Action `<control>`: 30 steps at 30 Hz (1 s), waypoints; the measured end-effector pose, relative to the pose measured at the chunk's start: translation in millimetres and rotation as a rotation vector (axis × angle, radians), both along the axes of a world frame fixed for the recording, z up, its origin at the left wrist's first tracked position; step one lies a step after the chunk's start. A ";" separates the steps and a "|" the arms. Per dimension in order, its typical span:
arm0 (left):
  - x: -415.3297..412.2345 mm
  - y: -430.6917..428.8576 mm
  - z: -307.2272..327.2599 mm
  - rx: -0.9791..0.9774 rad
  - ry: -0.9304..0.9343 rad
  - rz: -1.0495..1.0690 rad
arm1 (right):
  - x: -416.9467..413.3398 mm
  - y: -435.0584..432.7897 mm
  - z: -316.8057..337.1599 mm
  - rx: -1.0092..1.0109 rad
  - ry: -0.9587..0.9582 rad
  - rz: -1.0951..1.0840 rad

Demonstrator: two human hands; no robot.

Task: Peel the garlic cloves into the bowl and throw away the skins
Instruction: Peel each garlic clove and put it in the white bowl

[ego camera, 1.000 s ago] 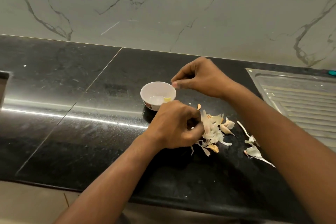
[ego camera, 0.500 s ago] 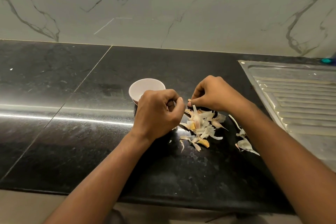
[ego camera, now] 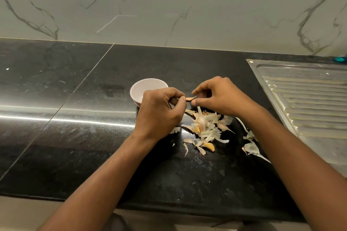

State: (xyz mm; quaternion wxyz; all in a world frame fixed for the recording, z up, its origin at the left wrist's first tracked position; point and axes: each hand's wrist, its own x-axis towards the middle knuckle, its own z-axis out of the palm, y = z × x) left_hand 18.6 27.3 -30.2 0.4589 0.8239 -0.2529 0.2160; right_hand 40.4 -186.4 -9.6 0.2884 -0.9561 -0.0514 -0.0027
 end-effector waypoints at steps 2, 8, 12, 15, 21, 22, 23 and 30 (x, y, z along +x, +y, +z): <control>0.6 1.3 0.7 -0.013 0.003 0.017 | 4.7 5.5 -1.2 -0.026 -0.003 0.027; 1.8 0.4 -0.5 -0.013 0.022 0.015 | 12.0 11.2 -2.7 -0.054 0.017 0.033; 4.5 1.2 -2.8 -0.018 0.039 0.020 | 8.8 10.6 2.6 -0.124 -0.007 0.069; 5.4 0.7 -3.0 -0.054 0.088 0.004 | -0.4 5.4 12.0 -0.072 -0.067 0.093; 5.4 0.2 -0.6 -0.222 0.343 -0.207 | -29.6 -5.4 26.4 0.185 -0.174 0.219; 5.6 -0.1 0.0 -0.255 0.373 -0.237 | -32.2 -6.1 24.7 0.212 -0.202 0.231; 5.8 -0.4 0.5 -0.291 0.406 -0.262 | -33.9 -7.0 22.6 0.248 -0.223 0.236; 6.5 -0.1 2.3 -0.420 0.576 -0.359 | -36.3 -11.3 9.0 0.373 -0.273 0.253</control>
